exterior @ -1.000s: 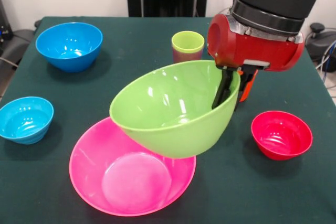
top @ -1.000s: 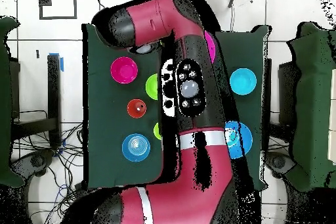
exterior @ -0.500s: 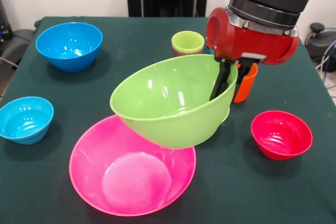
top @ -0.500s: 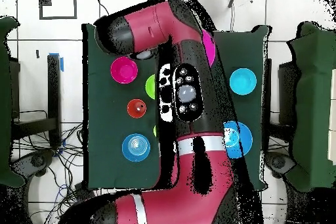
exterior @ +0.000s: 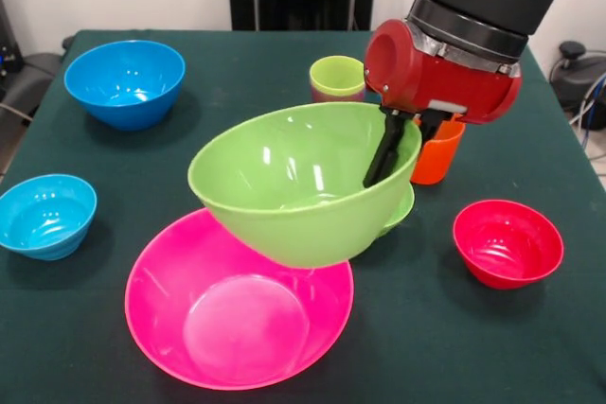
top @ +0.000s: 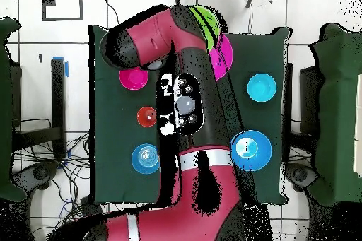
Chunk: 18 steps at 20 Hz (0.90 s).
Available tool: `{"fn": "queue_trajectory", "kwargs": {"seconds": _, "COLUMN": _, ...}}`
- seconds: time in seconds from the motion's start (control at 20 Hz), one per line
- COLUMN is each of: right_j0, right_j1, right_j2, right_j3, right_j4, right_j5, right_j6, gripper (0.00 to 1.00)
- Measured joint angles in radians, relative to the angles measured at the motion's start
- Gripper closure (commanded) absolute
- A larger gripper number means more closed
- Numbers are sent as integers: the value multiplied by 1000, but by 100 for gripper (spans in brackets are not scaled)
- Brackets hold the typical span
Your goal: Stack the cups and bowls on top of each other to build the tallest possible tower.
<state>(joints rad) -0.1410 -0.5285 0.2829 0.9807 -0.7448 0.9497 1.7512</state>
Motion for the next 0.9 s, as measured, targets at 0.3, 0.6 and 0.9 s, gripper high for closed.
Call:
{"fn": "queue_trajectory", "kwargs": {"seconds": 0.3, "right_j0": 69, "right_j1": -1, "right_j2": -62, "right_j3": 0, "right_j4": -83, "right_j5": 0, "right_j6": 0, "gripper": 100}}
{"fn": "queue_trajectory", "kwargs": {"seconds": 0.6, "right_j0": 146, "right_j1": -1, "right_j2": -127, "right_j3": 0, "right_j4": -149, "right_j5": 6, "right_j6": 0, "gripper": 100}}
{"fn": "queue_trajectory", "kwargs": {"seconds": 0.9, "right_j0": 197, "right_j1": 7, "right_j2": -179, "right_j3": 0, "right_j4": -168, "right_j5": 39, "right_j6": 0, "gripper": 100}}
